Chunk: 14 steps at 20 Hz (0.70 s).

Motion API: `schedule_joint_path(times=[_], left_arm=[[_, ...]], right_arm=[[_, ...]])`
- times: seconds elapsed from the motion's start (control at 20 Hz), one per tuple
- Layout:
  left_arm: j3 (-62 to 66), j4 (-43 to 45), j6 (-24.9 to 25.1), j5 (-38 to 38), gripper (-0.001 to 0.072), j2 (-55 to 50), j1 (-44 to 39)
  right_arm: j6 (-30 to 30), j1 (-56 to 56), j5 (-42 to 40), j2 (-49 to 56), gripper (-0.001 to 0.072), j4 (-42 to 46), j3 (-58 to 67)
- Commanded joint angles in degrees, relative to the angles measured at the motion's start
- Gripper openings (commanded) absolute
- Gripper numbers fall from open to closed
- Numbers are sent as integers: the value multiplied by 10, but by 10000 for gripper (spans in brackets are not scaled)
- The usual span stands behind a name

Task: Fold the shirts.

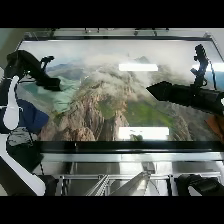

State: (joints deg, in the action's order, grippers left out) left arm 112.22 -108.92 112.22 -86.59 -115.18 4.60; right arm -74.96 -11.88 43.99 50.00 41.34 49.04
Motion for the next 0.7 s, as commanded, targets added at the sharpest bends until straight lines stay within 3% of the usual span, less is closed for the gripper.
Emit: schedule_joint_path(times=[0.0,0.2,0.4,0.55,0.65], left_arm=[[13,-141,24,-48,25,7,-86],[13,-137,25,-97,25,7,-219],[13,-136,24,-99,25,7,-345],[13,-136,24,-115,31,7,-401],[13,-136,-3,-140,445,8,-407]], right_arm=[[0,0,0,0,19,2,0],[0,1,0,0,19,37,0],[0,12,5,0,19,75,0],[0,50,55,0,19,75,0],[0,71,110,0,20,75,0]])
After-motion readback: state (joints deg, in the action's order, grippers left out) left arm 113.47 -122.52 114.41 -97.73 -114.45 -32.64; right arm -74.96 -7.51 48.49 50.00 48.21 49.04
